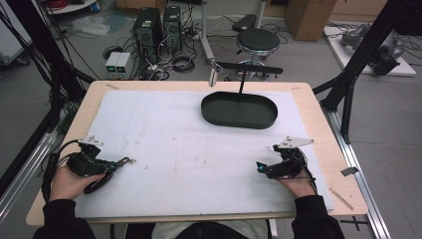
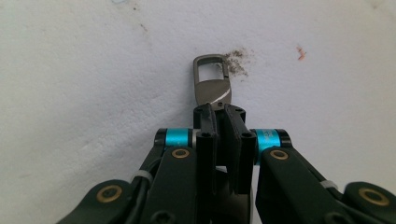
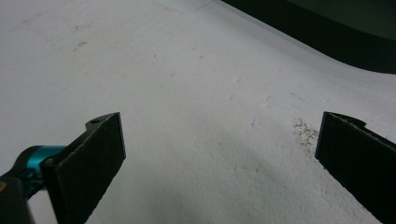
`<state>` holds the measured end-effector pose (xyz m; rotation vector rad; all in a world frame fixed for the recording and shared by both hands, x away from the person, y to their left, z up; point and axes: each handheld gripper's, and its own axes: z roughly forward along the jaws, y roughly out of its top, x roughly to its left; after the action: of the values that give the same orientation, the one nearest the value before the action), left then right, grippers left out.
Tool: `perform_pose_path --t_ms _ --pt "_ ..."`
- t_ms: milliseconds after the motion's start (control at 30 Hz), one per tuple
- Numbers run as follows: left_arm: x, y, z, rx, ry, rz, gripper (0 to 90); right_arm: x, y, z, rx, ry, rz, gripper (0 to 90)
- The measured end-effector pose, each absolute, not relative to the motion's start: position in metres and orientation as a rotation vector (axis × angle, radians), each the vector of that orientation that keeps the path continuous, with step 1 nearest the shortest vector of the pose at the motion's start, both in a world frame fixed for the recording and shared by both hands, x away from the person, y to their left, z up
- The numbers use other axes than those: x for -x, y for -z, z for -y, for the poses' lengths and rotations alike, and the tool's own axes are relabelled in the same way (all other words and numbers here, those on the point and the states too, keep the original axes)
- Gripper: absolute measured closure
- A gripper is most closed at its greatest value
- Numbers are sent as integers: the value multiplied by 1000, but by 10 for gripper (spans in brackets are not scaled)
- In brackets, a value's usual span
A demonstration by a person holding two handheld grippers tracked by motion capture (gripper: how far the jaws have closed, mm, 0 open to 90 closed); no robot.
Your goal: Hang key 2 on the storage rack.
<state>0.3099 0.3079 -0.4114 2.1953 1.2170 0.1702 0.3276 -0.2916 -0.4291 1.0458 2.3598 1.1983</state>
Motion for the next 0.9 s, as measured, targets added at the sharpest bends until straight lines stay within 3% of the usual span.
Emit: perform_pose_path --t_ms 533,900 --pt "-309 385 -293 -2139 -260 -1134 833 -328 431 291 -1047 -1178 -2368 9" --pt "-319 347 -287 -2069 -306 -1082 833 -328 431 289 -1045 -1172 -2374 8"
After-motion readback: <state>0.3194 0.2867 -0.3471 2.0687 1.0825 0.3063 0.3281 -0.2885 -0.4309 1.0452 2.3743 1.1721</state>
